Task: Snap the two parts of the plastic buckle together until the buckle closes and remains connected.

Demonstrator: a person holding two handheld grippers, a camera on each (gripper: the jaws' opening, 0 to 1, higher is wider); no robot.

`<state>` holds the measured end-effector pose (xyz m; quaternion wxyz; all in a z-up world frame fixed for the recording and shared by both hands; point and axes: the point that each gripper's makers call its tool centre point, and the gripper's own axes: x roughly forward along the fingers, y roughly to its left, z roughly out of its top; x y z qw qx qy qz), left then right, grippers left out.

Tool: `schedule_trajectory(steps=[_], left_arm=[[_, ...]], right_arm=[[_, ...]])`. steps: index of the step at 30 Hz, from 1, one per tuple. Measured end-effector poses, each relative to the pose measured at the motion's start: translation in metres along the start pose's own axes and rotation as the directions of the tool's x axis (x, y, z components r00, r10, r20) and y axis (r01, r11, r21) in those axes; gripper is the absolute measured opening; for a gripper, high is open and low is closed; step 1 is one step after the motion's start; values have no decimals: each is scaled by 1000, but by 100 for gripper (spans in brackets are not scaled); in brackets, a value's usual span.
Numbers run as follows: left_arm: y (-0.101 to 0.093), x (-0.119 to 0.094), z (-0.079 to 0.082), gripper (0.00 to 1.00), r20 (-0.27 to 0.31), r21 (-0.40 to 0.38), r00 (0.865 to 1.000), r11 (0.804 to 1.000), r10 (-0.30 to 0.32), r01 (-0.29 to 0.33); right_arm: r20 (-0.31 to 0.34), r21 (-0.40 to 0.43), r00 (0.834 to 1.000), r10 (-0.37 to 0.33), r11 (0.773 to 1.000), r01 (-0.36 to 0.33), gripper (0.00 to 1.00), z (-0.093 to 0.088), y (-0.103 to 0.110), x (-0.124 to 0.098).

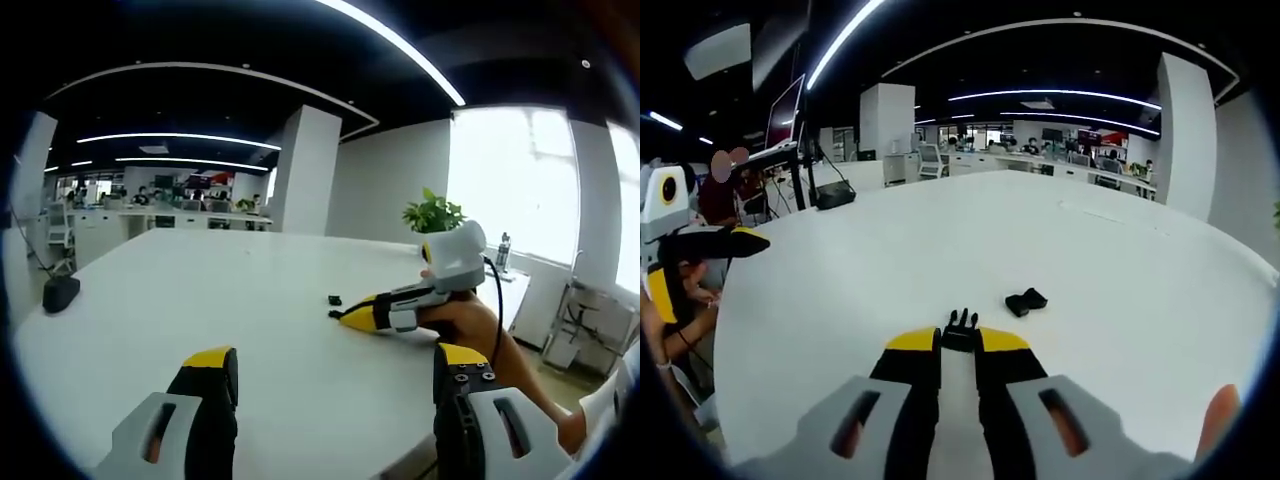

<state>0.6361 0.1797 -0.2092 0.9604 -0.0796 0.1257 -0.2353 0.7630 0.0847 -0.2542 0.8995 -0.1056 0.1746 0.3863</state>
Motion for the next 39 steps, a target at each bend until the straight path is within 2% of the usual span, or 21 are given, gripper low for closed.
schedule_trajectory(steps=[13,20,30,35,39], left_arm=[[4,1,-2,81,-5,-6,1000,1000,6,-6],[4,2,-3,81,-11,-5,1000,1000,6,-6],[6,-1,-3,81,-7,-10,1000,1000,14,-14],[4,0,-3,81,-10,-6,1000,1000,10,-10],[2,2,-4,81,-12,-4,1000,1000,8,-8]], right_arm=[[8,-16,1000,8,1000,-8,13,0,4,-3],[22,-15,999,38,999,-38,13,2,9,-4],[44,-27,999,26,999,-25,13,8,2,-19],[26,-37,1000,16,999,-16,13,-3,-5,-26],[20,-31,1000,-23,999,24,13,-10,-16,-41]])
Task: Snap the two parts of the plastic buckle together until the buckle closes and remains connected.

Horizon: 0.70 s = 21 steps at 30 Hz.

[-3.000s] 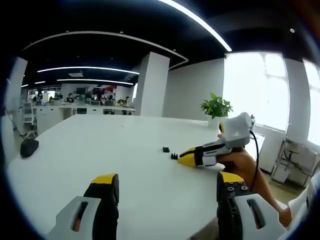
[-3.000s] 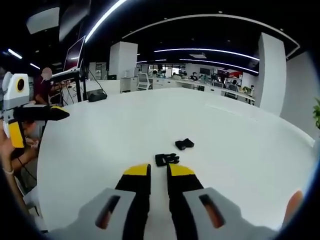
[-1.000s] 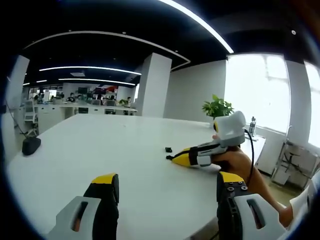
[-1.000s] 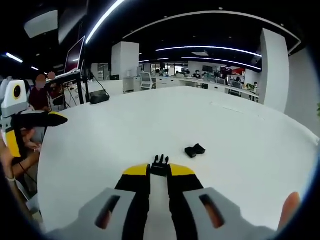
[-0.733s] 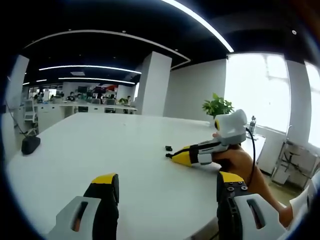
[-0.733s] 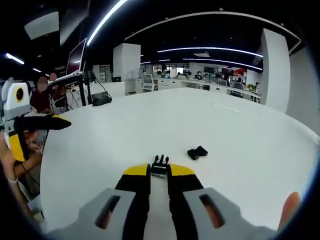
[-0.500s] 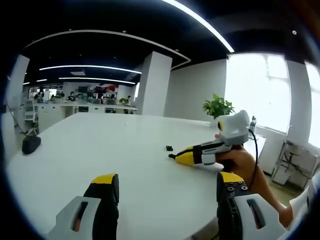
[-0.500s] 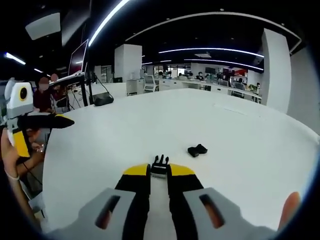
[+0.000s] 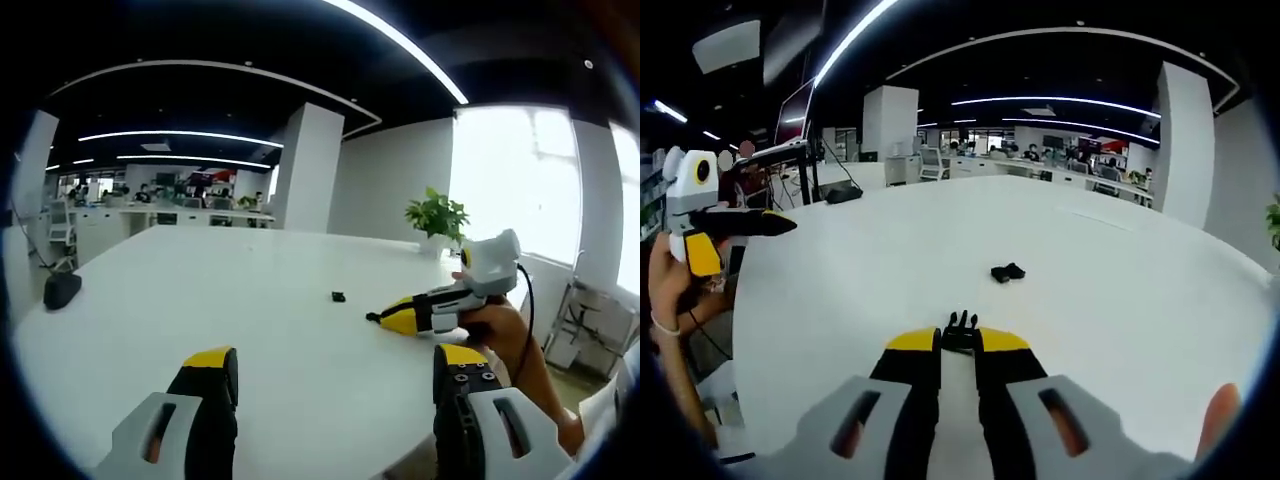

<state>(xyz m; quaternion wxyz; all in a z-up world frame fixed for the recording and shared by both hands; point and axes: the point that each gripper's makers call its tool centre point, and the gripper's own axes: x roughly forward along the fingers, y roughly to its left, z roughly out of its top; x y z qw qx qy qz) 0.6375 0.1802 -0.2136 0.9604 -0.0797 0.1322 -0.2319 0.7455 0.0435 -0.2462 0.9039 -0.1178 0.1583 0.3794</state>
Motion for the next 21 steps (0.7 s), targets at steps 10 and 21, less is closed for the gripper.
schedule_trajectory(steps=[10,21], left_arm=[[-4,3,-1,81,-9,7,1000,1000,-10,10],[-5,6,-1,81,-19,9,1000,1000,-17,17]], right_arm=[[41,8,998,-48,999,47,13,1,-17,-34],[36,2,994,-99,995,99,13,-8,-30,-57]])
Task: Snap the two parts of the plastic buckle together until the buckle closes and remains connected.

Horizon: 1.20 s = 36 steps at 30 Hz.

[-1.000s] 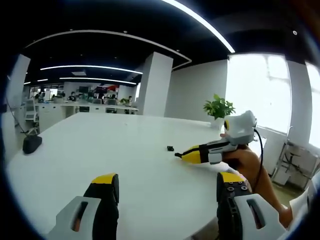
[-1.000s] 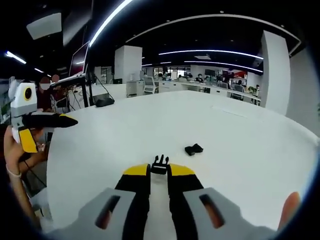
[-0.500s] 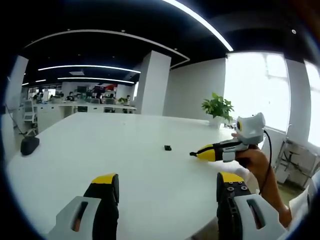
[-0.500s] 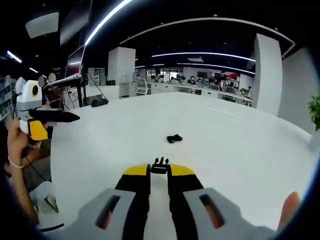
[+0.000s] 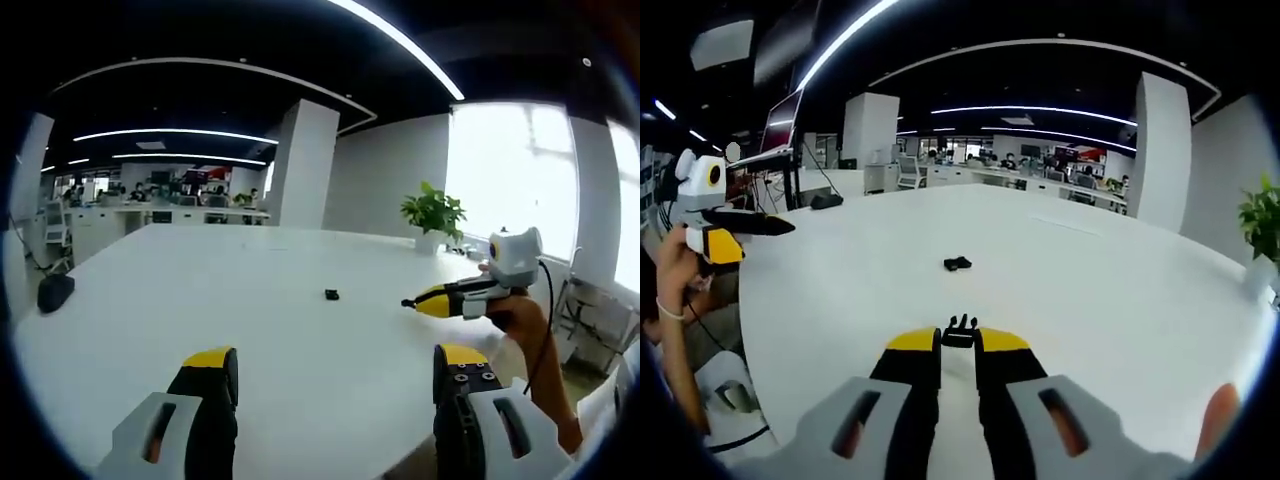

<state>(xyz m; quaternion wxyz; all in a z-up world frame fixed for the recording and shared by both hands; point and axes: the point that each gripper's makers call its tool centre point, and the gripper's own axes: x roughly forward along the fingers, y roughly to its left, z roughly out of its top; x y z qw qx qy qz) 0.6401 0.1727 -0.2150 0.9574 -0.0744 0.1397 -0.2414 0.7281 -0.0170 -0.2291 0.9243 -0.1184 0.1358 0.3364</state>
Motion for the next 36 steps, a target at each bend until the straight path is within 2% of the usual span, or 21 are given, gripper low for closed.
schedule_trajectory(steps=[12,30,36], left_arm=[[-2,4,1,81,-8,6,1000,1000,-8,8],[-4,13,-7,81,-52,12,999,1000,-12,13],[1,16,-4,81,-41,0,999,1000,1,-1]], right_arm=[[-9,-5,1000,-24,1000,24,13,-4,-7,-4],[-5,-31,1000,19,999,-19,13,-3,11,5],[-1,-39,999,33,999,-33,13,-2,16,7]])
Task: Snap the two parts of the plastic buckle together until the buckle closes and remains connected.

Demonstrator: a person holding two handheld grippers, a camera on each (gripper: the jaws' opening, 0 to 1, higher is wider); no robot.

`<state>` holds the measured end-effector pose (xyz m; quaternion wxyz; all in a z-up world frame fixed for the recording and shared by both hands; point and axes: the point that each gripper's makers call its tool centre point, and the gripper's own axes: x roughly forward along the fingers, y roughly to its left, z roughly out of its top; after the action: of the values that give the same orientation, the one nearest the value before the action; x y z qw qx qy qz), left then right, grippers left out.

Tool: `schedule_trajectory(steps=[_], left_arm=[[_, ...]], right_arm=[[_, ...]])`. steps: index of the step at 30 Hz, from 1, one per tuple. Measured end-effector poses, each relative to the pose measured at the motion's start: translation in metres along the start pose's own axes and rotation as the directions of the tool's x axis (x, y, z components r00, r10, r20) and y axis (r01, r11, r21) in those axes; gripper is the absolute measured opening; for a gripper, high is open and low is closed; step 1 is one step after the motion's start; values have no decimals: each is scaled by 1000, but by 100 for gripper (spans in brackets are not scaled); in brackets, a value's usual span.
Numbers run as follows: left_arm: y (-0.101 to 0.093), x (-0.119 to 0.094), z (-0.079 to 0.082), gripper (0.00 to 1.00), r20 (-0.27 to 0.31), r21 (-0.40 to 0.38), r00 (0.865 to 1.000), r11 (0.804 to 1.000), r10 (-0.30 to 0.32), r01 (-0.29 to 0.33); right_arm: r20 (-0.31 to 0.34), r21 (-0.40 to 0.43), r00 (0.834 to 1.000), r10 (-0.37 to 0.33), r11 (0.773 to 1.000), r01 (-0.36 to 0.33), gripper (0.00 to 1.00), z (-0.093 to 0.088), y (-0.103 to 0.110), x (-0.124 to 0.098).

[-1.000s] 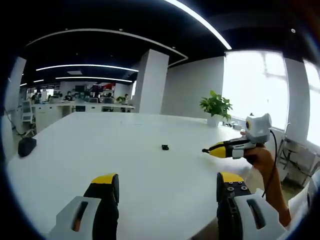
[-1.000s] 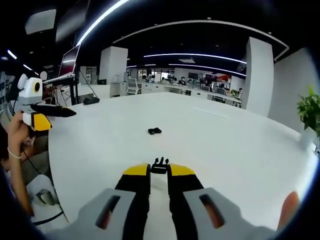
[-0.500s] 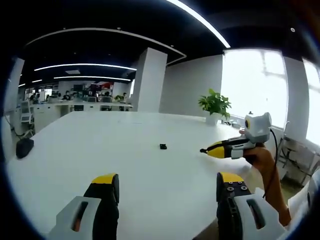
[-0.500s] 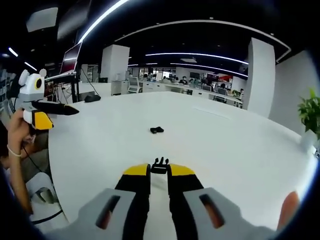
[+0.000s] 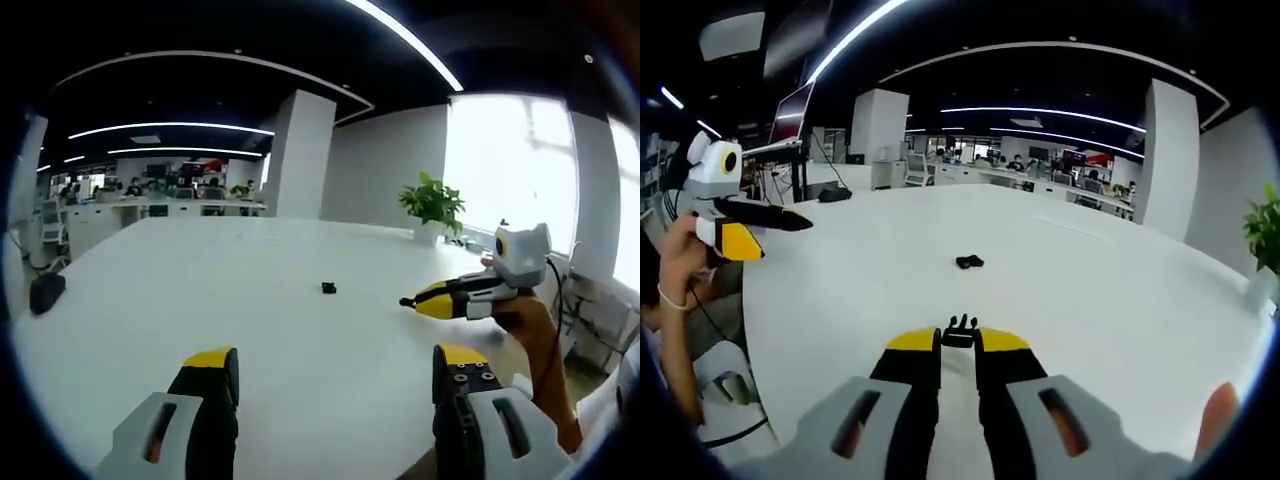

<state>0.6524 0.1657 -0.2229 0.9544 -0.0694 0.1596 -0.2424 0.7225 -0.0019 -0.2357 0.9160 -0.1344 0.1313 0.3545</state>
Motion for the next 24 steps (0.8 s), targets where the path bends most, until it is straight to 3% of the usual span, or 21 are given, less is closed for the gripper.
schedule_trajectory(steps=[6,10,12,17,24], left_arm=[[0,5,0,81,-16,10,1000,1000,8,-8],[-4,14,8,81,6,56,1000,998,1,-2],[-14,20,6,81,-25,104,999,994,-43,46],[-25,35,7,80,-50,142,997,987,-63,69],[-34,45,22,80,-19,176,995,979,-99,100]], right_arm=[[9,-5,1000,10,1000,-10,13,1,3,1],[11,-5,1000,9,1000,-9,13,0,2,-1],[10,-10,1000,6,1000,-6,13,-2,0,-3],[18,-7,1000,-1,1000,1,13,-2,-4,-7],[23,-2,1000,-8,1000,8,13,-3,-8,-10]])
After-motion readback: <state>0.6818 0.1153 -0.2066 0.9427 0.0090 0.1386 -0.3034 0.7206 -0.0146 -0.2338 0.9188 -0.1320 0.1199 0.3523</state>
